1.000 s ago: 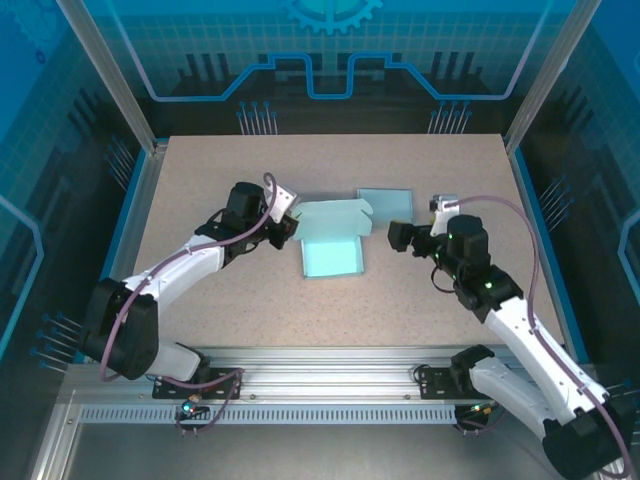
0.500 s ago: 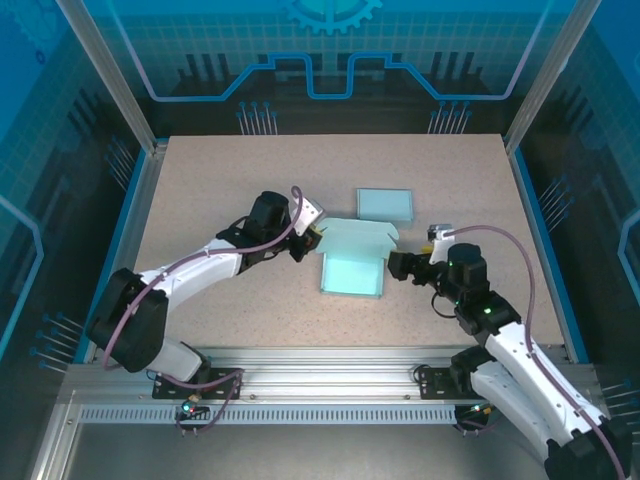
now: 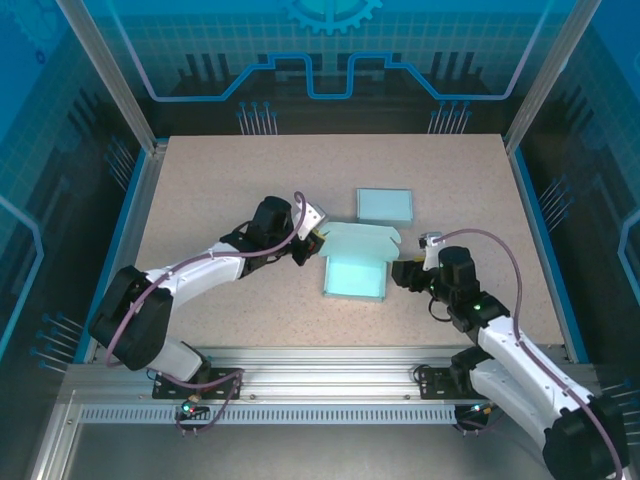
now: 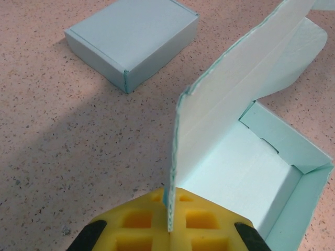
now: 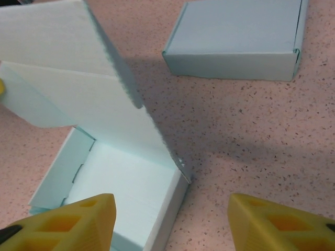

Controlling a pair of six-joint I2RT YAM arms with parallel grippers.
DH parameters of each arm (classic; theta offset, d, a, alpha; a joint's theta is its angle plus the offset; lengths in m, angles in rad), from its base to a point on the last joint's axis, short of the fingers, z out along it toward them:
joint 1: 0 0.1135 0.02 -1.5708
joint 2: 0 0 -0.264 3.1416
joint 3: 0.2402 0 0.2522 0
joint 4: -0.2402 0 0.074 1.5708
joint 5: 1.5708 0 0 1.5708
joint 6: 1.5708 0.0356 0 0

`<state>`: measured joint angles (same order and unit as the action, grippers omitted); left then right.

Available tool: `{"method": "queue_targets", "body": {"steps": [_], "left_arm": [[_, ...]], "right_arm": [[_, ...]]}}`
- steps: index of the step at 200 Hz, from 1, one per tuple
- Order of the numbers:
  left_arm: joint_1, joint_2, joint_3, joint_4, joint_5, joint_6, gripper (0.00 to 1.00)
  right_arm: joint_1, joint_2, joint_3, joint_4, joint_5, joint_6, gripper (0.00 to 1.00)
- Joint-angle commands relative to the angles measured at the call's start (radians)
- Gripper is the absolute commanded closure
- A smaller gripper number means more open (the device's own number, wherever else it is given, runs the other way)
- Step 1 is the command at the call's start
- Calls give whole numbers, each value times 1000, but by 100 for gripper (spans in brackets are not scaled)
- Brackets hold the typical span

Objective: Fold the paper box

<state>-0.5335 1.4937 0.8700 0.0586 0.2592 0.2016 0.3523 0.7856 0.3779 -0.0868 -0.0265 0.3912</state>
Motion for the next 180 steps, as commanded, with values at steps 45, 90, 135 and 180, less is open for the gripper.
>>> {"method": "queue_targets", "body": {"steps": [45,90,135,180], "left_arm": [[-6,10,-11,35,5,-19,100],[-6,17,-16,49,5,-35,100],[-11,17,-15,49,-1,-44,100],[-18,19,-19,46,-17,-52,100]], "right_arm": [[-14,167,89,94,5,-69,41],[-15,178,80,139,16,-70,54],[-15,234,98,165,7,-60,65],[-15,261,115,167,7,-51,73]]}}
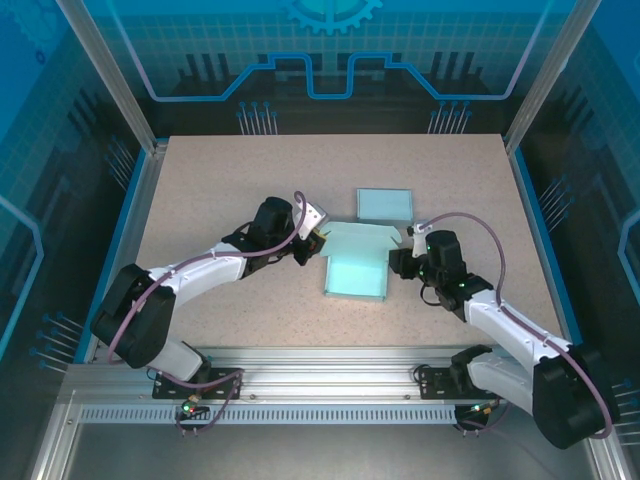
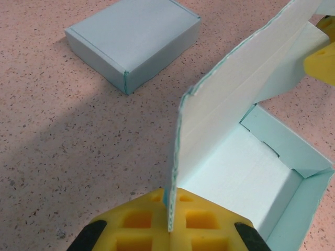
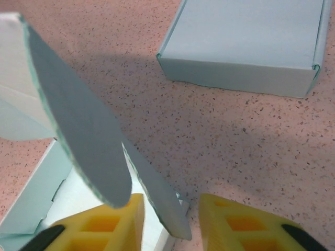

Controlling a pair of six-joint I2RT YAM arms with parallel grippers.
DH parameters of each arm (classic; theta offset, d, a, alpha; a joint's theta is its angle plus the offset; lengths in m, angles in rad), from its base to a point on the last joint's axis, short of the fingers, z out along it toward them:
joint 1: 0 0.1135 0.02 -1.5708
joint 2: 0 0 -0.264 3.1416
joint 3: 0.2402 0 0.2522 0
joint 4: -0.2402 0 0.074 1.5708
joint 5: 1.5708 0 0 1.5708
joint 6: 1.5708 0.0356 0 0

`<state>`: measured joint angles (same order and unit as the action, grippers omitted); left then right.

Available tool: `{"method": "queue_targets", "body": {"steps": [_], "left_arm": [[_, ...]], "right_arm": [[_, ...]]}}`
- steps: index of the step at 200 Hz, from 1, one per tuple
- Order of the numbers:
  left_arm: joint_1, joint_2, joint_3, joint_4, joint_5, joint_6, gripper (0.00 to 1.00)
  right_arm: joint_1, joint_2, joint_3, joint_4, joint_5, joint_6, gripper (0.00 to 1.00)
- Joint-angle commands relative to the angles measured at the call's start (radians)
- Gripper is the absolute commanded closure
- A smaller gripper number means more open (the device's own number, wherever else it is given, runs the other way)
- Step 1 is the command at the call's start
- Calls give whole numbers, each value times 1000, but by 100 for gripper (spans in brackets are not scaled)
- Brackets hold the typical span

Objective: Fold the paper box

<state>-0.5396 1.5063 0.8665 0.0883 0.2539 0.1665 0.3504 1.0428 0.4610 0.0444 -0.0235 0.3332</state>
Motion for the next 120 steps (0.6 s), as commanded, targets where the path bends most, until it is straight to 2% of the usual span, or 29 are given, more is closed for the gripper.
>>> {"method": "queue_targets", "body": {"steps": [1,61,120], "left_arm": [[-11,6,-15,17,-12,-17,100],[-26,10,-14,46,-42,-75,100],[-58,16,18,48,-161,-192,100]], "right_arm": [[-13,3,32,35,3,7,73],[-11,-26,21,43,23,35,92],[5,-29,7,65,55,79,100]]}}
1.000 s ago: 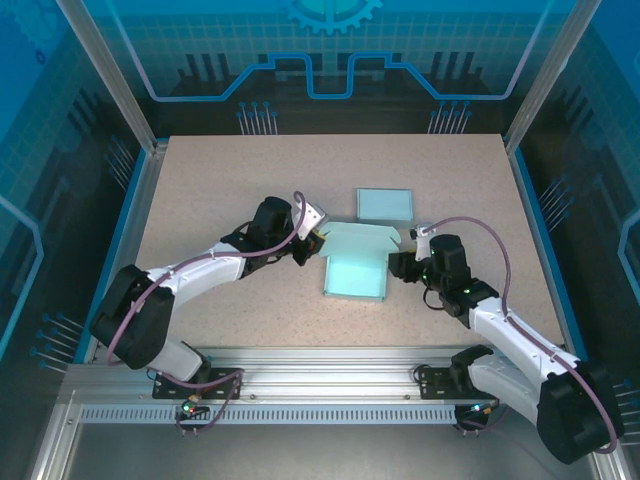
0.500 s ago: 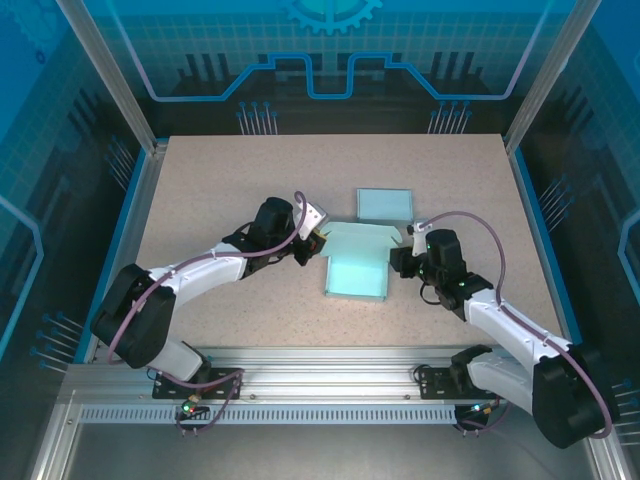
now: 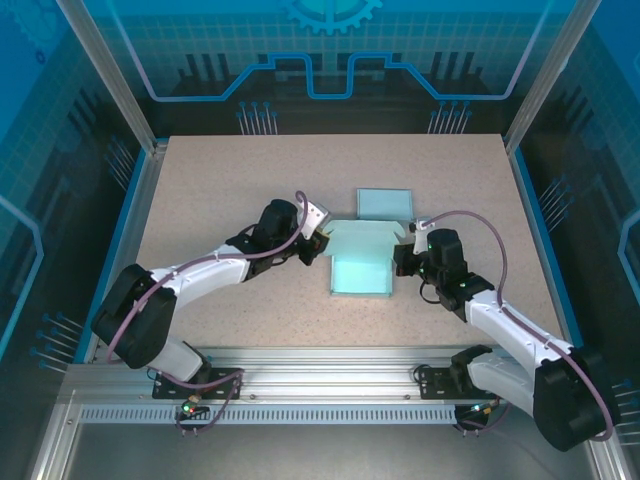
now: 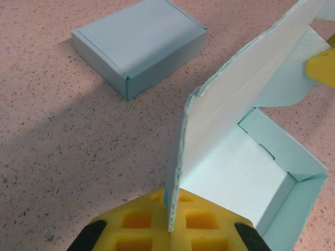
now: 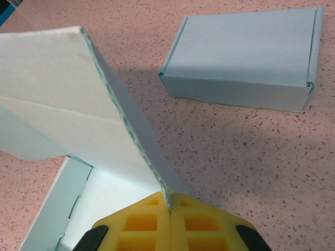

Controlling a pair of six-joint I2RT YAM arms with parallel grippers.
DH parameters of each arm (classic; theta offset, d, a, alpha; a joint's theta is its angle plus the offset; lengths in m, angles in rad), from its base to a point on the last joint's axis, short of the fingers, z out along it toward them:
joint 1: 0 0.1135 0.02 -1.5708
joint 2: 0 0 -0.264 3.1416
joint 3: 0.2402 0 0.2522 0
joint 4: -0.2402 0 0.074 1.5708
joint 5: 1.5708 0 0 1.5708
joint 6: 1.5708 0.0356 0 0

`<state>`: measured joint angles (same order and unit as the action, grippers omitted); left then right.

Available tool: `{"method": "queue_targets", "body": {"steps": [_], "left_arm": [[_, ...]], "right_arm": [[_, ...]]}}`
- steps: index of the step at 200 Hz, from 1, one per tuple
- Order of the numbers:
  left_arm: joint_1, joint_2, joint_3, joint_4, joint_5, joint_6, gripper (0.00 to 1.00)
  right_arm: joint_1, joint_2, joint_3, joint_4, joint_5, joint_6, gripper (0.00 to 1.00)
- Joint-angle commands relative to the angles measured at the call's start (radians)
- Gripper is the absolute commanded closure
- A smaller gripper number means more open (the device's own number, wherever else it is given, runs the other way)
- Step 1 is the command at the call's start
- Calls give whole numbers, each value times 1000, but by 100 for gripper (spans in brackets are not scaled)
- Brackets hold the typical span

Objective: Fold the paper box

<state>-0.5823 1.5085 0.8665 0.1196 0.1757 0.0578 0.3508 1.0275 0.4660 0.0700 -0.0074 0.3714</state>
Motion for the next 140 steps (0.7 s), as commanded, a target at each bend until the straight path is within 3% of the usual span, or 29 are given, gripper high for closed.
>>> {"method": "queue_targets", "body": {"steps": [1,34,60,96,140], "left_arm": [[-17,14,18,16,-86,-87,100],[-32,37,48,0,-253,-264,100],[-56,39,39,29,-300,-371,100],[-103,60,50,72,-360,-443,100],[-163,81,41,147,-436,-428,100]], "right_arm": [[6,-14,2,41,41,42,100],[55,-7,-20,75,124,79,100],[122,-6,-29,98,227,87,100],[197,42,-18,162,338,92,100],[234,163,48,234,372,51,100]]}}
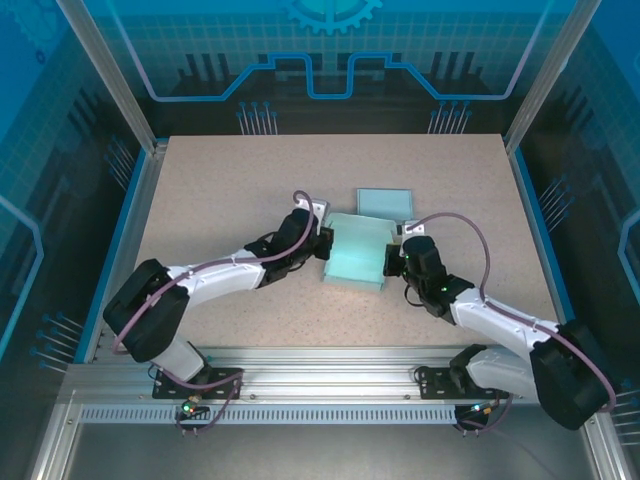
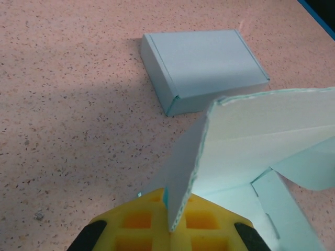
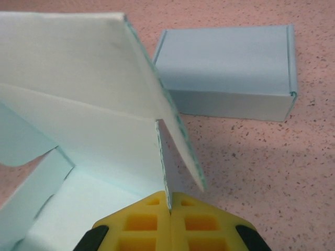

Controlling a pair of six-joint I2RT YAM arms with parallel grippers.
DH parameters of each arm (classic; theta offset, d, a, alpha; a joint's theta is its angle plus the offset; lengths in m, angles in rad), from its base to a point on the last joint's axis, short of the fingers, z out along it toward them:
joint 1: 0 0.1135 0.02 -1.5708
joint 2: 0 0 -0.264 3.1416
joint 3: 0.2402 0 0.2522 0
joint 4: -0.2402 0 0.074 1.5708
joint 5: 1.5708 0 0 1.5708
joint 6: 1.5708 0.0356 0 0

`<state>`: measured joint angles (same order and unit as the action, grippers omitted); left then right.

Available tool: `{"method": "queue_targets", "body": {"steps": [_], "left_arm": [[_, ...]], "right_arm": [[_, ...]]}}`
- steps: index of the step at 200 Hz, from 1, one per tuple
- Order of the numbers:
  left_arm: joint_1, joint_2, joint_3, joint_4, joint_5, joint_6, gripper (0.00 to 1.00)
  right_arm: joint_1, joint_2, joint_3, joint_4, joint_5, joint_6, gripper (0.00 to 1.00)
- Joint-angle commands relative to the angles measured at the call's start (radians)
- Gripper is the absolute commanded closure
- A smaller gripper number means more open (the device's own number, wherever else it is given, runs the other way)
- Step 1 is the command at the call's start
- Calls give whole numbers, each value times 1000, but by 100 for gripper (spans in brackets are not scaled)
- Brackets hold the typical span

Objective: Fold the paper box

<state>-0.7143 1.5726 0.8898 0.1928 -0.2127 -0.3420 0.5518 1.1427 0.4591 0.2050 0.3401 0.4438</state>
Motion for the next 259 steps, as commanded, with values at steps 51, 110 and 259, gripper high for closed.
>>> {"method": "queue_targets", "body": {"steps": [51,110,259], "left_arm": [[-32,22,4,176,-85,0,100],[-40,36,-43,264,-82,-9,100],[-103,91,-189,391,-151,-56,100]], "right_arm": [[36,135,139,137,19,-81,100],[47,180,115,206,17,-60,100],[182,236,4,330,153,15,100]]}}
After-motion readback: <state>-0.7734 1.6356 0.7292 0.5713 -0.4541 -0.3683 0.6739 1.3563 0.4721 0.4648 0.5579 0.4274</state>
